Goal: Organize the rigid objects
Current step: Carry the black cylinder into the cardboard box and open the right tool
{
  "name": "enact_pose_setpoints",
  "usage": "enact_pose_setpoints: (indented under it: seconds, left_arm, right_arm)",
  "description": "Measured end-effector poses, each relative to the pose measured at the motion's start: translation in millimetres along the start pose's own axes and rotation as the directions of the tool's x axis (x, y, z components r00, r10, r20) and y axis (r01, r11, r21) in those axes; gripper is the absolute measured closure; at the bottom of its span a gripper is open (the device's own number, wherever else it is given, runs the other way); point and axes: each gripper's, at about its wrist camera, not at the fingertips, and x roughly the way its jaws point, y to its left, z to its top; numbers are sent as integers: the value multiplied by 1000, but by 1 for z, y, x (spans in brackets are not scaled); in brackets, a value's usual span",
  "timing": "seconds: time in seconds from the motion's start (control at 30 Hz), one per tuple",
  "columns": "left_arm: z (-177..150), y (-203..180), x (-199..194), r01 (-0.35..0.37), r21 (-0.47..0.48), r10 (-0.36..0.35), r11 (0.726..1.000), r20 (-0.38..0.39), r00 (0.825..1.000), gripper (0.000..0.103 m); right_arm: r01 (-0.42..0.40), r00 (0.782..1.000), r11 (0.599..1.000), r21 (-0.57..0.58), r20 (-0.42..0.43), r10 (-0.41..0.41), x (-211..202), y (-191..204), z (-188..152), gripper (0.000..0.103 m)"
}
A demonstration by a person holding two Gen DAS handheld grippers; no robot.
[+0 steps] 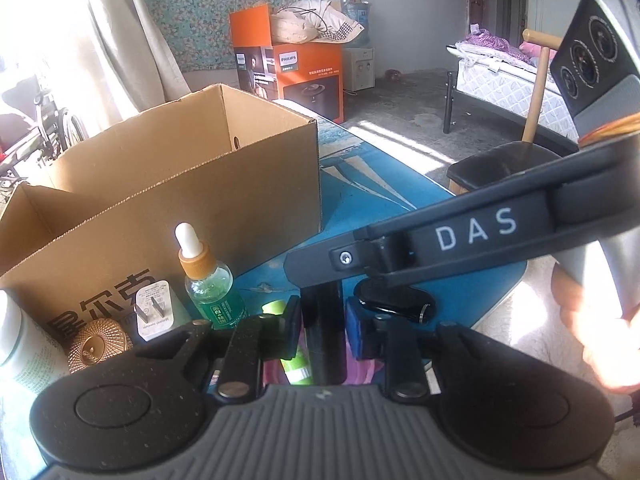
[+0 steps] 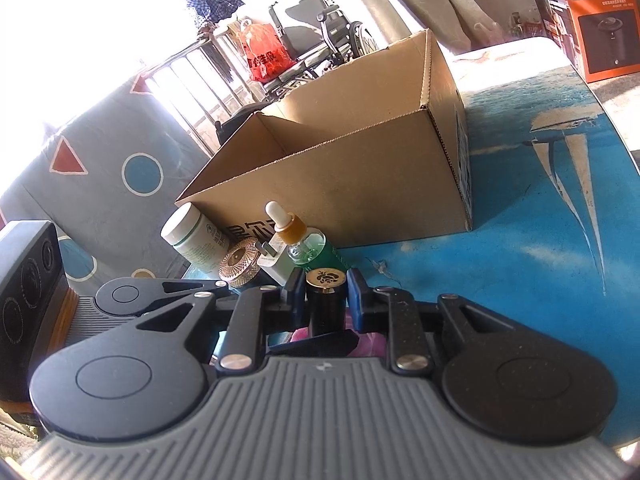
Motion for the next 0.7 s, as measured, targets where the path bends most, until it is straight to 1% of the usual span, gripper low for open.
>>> enact_pose_setpoints:
  seconds: [0.1, 0.2, 0.3, 0.4, 0.47, 0.53, 0.63, 0.7]
  left_arm:
    - [8, 5, -20, -7, -5, 7, 1000, 50, 999, 79]
    - [21, 14, -48, -30, -8, 31, 1000, 127, 991, 79]
    - [39, 34, -74, -62, -33, 67, 998, 186, 980, 79]
    - [58, 64, -91, -90, -94, 108, 992, 212, 971, 79]
    - [68, 86, -92, -109, -131, 134, 985, 199, 971, 79]
    - [79, 115, -86, -118, -179, 147, 977, 158, 976, 79]
    - [88, 152, -68, -104, -252, 132, 962, 98, 986, 78]
    - [87, 177, -55, -102, -293, 126, 951, 61, 990, 77]
  right_arm:
    - [25, 1000, 998, -50, 13, -24, -10, 20, 11, 82]
    - [27, 998, 993, -118, 52, -21, -25, 48, 31, 82]
    - [4, 996, 985, -175, 92, 12, -32, 76, 61, 82]
    - [-34, 993, 973, -229, 100, 59, -23, 103, 99, 82]
    - [-64, 993, 966, -250, 82, 87, -8, 115, 121, 82]
    - [-95, 994, 966, -242, 28, 105, 16, 125, 148, 82]
    - [-118, 992, 971, -208, -64, 106, 58, 131, 180, 82]
    - [-126, 985, 978, -167, -141, 103, 93, 128, 199, 82]
